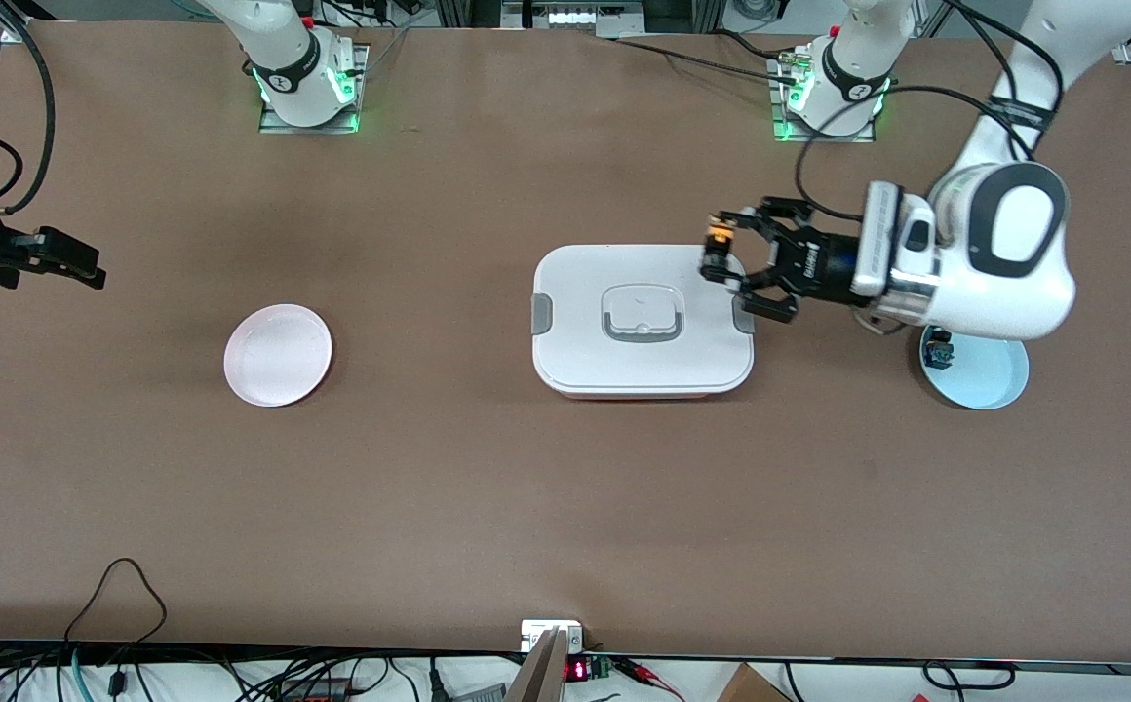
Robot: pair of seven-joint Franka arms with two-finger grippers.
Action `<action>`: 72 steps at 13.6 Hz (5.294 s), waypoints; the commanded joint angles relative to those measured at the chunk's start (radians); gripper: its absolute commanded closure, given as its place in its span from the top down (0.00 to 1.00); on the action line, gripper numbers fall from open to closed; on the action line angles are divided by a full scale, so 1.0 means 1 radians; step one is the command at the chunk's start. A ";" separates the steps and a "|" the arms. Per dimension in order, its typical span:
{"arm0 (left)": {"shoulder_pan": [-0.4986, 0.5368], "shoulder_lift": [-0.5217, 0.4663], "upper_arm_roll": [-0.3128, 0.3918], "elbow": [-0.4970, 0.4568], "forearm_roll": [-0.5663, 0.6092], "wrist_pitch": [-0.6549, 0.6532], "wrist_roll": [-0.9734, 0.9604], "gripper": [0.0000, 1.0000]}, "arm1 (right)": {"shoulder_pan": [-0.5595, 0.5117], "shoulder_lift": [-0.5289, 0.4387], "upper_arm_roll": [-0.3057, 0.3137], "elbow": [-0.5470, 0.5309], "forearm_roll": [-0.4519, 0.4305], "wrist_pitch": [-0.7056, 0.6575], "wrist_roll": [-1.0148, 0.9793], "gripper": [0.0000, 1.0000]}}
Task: Transfer orange switch to right arm and place
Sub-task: 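Lift the orange switch with the left gripper toward the white box, then hold the switch above the box while the right gripper reaches toward it, then close the right gripper on the orange switch held by the left gripper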
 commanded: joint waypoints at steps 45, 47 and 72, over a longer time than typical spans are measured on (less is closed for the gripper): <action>-0.080 -0.026 -0.269 -0.051 -0.400 0.475 0.003 0.00 | 0.471 0.161 0.018 -0.287 1.641 0.249 -0.086 1.00; -0.080 -0.026 -0.269 -0.051 -0.400 0.475 0.003 0.00 | 0.471 0.153 0.018 -0.301 1.641 0.248 -0.091 1.00; -0.080 -0.023 -0.269 -0.044 -0.400 0.475 0.003 0.00 | 0.488 0.116 0.019 -0.315 1.641 0.251 -0.132 0.10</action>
